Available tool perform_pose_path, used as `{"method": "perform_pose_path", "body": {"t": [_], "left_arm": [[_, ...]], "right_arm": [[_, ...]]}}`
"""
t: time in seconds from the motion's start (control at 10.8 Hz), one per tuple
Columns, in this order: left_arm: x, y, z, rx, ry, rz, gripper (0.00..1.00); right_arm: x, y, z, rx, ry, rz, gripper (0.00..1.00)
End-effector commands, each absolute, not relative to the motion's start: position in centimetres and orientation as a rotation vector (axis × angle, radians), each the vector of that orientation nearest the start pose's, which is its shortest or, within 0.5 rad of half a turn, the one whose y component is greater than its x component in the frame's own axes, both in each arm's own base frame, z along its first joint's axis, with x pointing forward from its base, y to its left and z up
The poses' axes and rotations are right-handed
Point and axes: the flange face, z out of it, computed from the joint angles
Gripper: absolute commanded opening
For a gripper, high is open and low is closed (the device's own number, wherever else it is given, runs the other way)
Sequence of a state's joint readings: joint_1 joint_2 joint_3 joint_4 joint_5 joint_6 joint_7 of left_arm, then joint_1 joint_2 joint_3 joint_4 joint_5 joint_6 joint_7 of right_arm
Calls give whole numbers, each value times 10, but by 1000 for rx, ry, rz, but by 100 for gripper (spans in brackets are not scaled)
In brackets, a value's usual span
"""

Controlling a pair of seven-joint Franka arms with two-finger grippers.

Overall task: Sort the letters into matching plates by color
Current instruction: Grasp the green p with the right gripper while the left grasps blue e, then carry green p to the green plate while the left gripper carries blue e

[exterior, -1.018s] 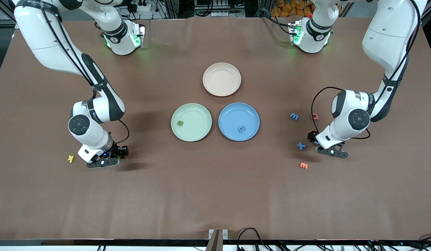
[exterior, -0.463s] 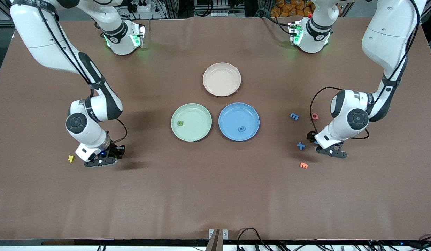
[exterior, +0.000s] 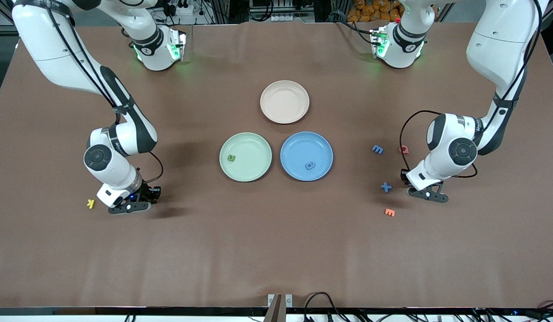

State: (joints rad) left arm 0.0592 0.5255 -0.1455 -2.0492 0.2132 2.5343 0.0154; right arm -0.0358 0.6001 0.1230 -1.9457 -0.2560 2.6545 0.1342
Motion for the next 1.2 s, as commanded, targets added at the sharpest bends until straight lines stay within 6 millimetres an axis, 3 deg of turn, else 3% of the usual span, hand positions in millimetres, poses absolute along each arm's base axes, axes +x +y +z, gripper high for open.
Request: {"method": "perform_pose_path", "body": {"t": [0.0, 0.19, 0.37, 0.74, 1.11], "left_arm": [[585, -51, 178, -3064, 397, 46, 0], [591, -55, 190, -3079, 362, 47, 0], [599, -74, 205, -3118, 314, 71, 0], [600, -137, 225, -3167, 114, 89, 0], [584, -216, 228, -3174, -51, 85, 0]], "right_arm": [[616, 95, 219, -3175, -175, -168, 16], [608, 136, 232, -3170, -144, -144, 16], [593, 190, 238, -3156, -148, -139, 16], [552, 291, 242, -3141, -162, -145, 16], [516, 351, 239, -3131, -149, -137, 16]]}}
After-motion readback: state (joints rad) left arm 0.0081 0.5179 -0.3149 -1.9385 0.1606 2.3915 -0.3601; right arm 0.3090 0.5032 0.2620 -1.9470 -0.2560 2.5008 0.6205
